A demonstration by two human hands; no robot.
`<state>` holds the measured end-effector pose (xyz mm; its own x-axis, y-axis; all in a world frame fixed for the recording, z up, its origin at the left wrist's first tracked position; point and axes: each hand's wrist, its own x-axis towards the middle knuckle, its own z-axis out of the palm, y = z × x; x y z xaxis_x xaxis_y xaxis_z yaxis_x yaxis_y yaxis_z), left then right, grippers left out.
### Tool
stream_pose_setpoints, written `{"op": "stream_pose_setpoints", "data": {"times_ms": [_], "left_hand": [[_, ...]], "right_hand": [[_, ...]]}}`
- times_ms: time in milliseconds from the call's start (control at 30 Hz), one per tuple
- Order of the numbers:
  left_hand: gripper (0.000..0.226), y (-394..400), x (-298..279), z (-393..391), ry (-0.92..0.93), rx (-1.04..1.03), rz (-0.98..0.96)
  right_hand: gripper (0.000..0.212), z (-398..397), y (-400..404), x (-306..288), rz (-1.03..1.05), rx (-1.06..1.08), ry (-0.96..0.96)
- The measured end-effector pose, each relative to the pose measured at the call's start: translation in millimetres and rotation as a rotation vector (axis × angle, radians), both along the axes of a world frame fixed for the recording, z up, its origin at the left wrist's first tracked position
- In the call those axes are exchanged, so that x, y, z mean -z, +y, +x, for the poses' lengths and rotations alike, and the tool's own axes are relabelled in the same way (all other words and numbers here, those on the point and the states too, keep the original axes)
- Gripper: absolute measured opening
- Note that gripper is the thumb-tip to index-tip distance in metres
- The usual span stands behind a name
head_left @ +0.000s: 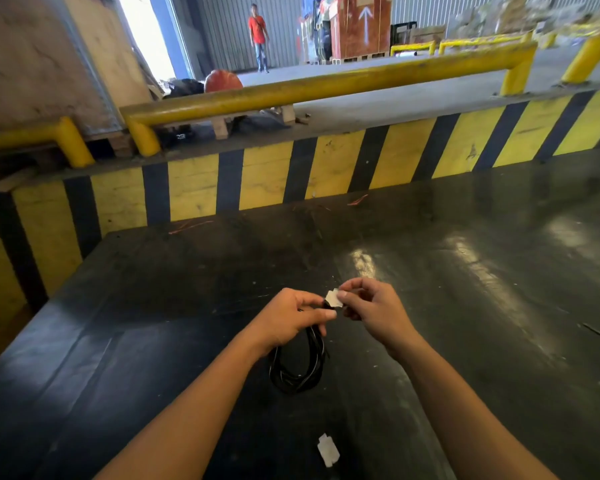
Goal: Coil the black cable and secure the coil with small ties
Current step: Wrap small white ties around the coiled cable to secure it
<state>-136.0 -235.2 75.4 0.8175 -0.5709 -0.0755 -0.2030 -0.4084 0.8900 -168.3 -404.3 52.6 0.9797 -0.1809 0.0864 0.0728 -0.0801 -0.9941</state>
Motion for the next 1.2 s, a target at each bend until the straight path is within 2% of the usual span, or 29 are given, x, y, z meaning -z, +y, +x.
{"op": "stream_pose_setpoints", "data": {"times_ms": [200, 367, 467, 533, 800, 933, 1067, 1200], "left_hand": [[0.022, 0.1, -23.2, 3.2, 0.0, 0.028, 0.021], [0.022, 3.8, -42.0, 2.5, -0.003, 0.039, 0.033], [0.016, 5.5, -47.6, 3.8, 0.019, 0.069, 0.077], [0.015, 7.3, -50.6, 4.2, 0.086, 0.067, 0.04], [0.016, 8.7, -64.4, 2.2, 0.156, 0.076, 0.003], [0.014, 6.5, -69.0, 1.5, 0.139, 0.09, -0.002], [0.015, 3.7, -71.8, -1.3, 0.109, 0.098, -0.008], [0.014, 1.6, -69.7, -3.6, 0.063, 0.035, -0.052]], "right_hand": [[0.01, -6.1, -1.1, -17.2, -0.169, -0.034, -0.044], [0.03, -12.7, -10.9, -35.0, -0.38, -0.248, -0.043], [0.02, -10.6, -12.9, -41.1, -0.512, -0.192, -0.091], [0.017, -10.2, -11.9, -44.0, -0.58, -0.156, -0.136], [0.012, -10.9, -5.8, -45.8, -0.559, -0.093, -0.257], [0.008, -9.0, -2.3, -44.1, -0.396, -0.026, -0.217], [0.016, -6.1, -2.9, -45.6, 0.072, 0.169, -0.085], [0.017, -11.0, -1.3, -56.0, 0.349, 0.113, -0.107]]}}
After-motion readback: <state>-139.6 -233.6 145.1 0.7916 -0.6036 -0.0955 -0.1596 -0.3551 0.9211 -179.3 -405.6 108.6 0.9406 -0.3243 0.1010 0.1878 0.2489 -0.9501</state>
